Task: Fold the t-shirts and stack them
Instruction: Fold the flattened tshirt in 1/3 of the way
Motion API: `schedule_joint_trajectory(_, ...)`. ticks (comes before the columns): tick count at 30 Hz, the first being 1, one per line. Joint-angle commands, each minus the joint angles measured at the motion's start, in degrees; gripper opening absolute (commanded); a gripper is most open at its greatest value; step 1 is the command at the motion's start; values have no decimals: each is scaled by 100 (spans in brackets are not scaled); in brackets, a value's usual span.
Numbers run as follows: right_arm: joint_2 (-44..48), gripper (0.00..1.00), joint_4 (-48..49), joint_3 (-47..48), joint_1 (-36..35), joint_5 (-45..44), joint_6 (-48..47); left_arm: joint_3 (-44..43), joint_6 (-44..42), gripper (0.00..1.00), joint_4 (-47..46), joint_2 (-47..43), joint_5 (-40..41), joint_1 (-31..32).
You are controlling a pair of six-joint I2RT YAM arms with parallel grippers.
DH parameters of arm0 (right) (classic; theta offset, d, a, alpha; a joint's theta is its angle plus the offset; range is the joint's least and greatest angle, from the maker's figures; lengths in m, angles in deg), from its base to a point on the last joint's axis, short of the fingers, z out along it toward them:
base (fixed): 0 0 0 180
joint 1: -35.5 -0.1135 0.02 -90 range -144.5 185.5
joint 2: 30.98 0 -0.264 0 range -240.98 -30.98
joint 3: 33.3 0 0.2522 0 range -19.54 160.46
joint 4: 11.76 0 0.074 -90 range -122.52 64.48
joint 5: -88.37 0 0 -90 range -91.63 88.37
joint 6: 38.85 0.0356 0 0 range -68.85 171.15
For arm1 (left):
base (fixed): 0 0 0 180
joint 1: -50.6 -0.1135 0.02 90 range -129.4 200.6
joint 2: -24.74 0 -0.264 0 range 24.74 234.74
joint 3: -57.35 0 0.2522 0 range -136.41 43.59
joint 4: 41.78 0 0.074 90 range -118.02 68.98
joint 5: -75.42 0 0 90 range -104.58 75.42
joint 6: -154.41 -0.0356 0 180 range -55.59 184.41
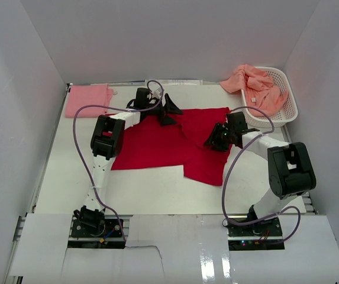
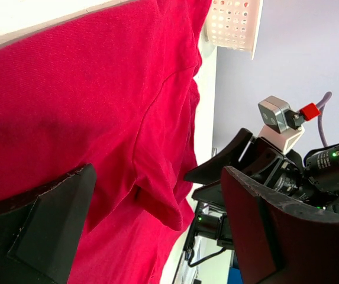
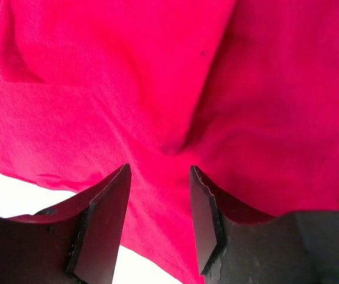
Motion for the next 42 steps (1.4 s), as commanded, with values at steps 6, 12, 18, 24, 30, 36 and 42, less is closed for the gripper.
schedule_joint_trajectory(6,-353,49,371,329,15,108,-61,57,-48,98,-34,-430,-61,-62)
schedule_joint_trajectory(12,-556,48,423,391,24,134,-88,57,-39,98,-43,-430,-61,-71)
schedule_joint_trajectory(18,-609,40,441,435,24,125,-105,57,-39,98,-43,-422,-70,-71)
schedule_joint_trajectory(24,-661,31,432,531,24,125,-123,57,-30,98,-43,-413,-79,-71)
schedule_joint_trajectory(30,-740,31,441,593,24,160,-114,57,-30,98,-52,-413,-79,-88)
schedule_joint_trajectory(36,-776,8,432,619,33,248,-132,57,-22,98,-61,-413,-87,-106)
schedule_joint_trajectory(42,-495,8,230,610,33,327,-79,66,-4,98,-70,-413,-96,-106)
